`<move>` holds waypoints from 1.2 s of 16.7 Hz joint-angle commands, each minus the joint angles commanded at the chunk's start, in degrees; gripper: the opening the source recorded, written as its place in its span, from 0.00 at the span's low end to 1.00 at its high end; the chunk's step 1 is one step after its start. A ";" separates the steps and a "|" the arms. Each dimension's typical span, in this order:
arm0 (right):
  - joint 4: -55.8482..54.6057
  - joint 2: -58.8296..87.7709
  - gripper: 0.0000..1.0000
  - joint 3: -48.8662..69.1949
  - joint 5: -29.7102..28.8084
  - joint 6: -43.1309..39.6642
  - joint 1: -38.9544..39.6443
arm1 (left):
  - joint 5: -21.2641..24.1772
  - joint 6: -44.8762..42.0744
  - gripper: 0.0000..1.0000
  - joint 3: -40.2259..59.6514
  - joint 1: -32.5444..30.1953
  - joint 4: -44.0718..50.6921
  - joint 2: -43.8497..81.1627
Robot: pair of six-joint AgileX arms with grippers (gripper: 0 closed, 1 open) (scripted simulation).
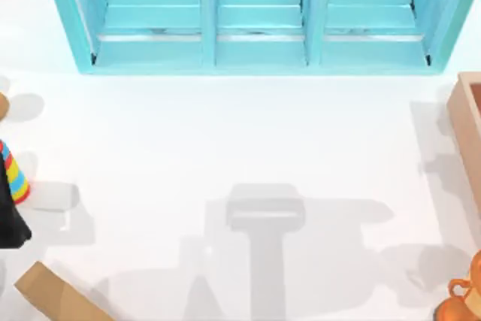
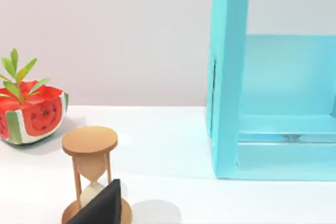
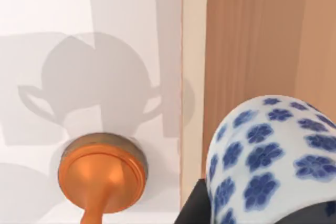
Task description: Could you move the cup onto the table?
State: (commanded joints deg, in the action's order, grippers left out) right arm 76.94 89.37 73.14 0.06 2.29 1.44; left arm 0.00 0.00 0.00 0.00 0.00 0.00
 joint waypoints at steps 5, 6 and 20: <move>5.32 17.19 0.00 22.97 -0.09 11.90 11.84 | 0.00 0.00 1.00 0.00 0.00 0.00 0.00; 6.34 20.84 0.00 28.22 -0.12 14.54 14.45 | 0.00 0.00 1.00 0.00 0.00 0.00 0.00; 11.66 43.29 0.00 58.06 -0.16 32.29 31.67 | 0.00 0.00 1.00 0.00 0.00 0.00 0.00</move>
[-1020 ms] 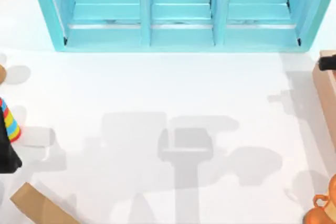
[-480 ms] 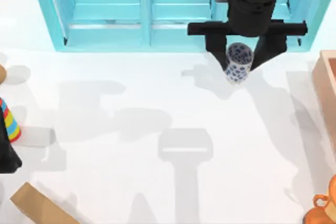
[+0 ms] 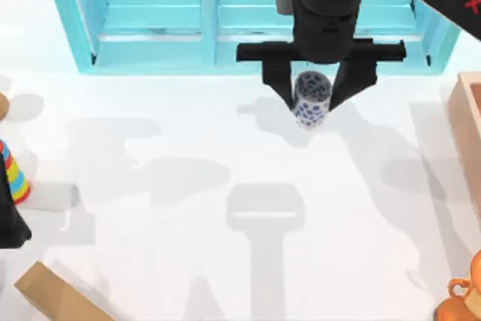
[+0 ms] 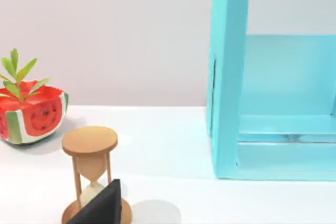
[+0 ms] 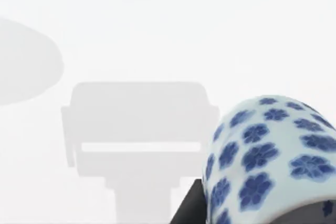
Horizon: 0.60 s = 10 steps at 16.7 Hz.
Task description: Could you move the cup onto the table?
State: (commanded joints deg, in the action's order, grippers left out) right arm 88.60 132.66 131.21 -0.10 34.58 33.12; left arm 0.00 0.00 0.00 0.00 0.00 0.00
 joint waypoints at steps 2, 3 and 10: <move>-0.95 -0.23 0.00 -0.93 -0.01 -0.03 0.00 | 0.00 0.00 1.00 0.00 0.00 0.00 0.00; -2.27 -0.44 0.00 -2.19 -0.02 -0.05 0.01 | 0.00 0.00 1.00 0.00 0.00 0.00 0.00; -14.35 -1.25 0.00 -15.70 -0.09 0.00 0.25 | 0.00 0.00 1.00 0.00 0.00 0.00 0.00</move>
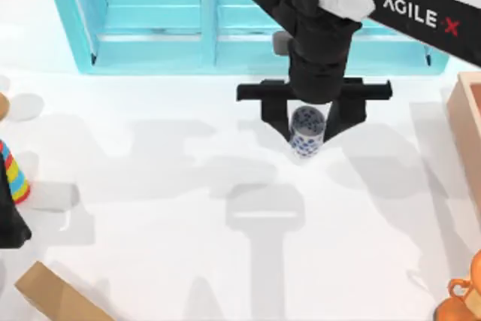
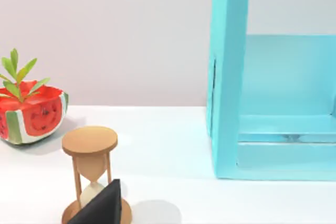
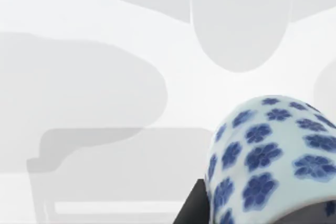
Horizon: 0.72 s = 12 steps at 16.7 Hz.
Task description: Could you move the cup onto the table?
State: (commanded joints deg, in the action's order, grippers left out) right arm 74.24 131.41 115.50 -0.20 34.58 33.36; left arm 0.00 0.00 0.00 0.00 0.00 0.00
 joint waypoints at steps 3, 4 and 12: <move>-1.25 -0.04 0.00 -1.20 -0.02 0.04 0.08 | 0.00 0.00 1.00 0.00 0.00 0.00 0.00; -1.25 -0.04 0.00 -1.20 -0.02 0.04 0.08 | 0.00 0.00 1.00 0.00 0.00 0.00 0.00; -1.25 -0.04 0.53 -1.20 -0.02 0.04 0.08 | 0.00 0.00 1.00 0.00 0.00 0.00 0.00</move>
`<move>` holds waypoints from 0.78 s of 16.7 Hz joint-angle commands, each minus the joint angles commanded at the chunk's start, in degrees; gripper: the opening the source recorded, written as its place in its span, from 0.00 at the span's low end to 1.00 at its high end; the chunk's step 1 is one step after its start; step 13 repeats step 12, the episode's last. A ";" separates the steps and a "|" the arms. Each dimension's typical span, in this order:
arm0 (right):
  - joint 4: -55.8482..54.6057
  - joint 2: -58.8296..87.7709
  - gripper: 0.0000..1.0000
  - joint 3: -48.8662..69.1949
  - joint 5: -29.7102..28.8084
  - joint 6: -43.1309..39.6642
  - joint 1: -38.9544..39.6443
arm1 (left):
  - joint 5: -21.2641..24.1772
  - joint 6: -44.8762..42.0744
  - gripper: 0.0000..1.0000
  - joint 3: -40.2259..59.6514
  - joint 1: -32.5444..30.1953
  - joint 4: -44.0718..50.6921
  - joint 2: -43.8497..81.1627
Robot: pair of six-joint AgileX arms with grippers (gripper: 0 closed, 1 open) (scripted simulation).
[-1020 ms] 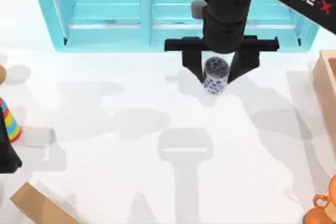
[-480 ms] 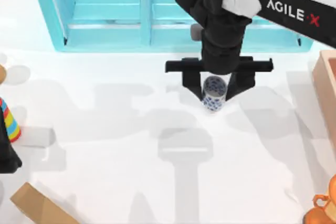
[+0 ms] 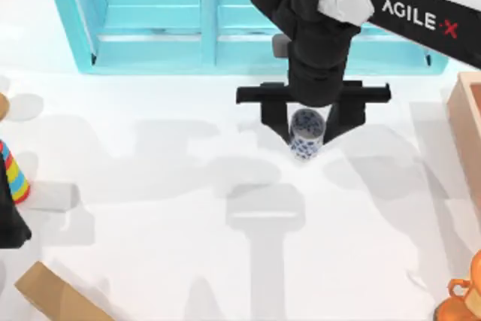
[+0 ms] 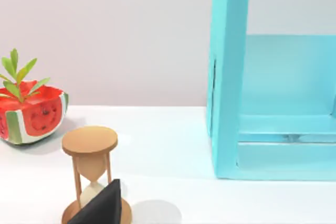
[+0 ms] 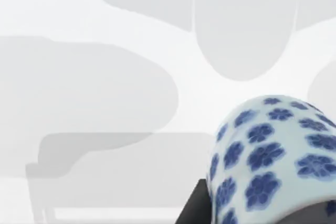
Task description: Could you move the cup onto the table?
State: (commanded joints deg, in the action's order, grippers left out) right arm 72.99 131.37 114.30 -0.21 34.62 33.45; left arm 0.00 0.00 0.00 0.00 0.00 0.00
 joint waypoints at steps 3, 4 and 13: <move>0.00 0.00 0.75 0.00 0.00 0.00 0.00 | 0.00 0.00 1.00 0.00 0.00 0.00 0.00; 0.00 0.00 0.83 0.00 0.00 0.00 0.00 | 0.00 0.00 1.00 0.00 0.00 0.00 0.00; 0.00 0.00 1.00 0.00 0.00 0.00 0.00 | 0.00 0.00 1.00 0.00 0.00 0.00 0.00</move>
